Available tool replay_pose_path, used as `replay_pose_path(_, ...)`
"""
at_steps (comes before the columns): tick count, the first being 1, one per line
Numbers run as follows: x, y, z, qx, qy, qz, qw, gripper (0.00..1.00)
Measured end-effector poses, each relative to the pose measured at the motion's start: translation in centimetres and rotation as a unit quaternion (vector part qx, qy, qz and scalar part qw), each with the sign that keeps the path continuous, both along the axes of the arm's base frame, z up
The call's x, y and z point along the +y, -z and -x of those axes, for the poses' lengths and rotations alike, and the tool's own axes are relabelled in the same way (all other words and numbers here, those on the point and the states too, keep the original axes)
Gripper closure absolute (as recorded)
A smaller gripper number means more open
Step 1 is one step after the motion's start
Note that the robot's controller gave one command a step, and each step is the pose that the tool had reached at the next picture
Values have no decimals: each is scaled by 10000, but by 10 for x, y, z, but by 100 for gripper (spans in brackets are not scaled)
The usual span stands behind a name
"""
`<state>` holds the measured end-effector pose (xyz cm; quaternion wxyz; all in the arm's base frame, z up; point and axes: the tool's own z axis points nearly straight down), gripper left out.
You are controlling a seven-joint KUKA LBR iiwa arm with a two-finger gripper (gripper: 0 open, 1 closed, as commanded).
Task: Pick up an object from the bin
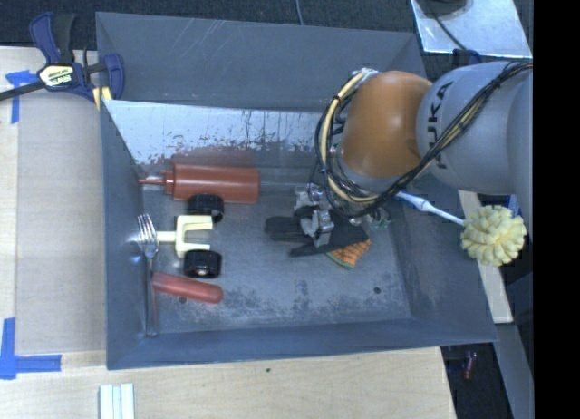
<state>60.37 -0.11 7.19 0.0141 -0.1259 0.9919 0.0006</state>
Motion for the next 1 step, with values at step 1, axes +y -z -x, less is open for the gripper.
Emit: replay_pose_path(1,0,0,0,0,3,0,10000,100)
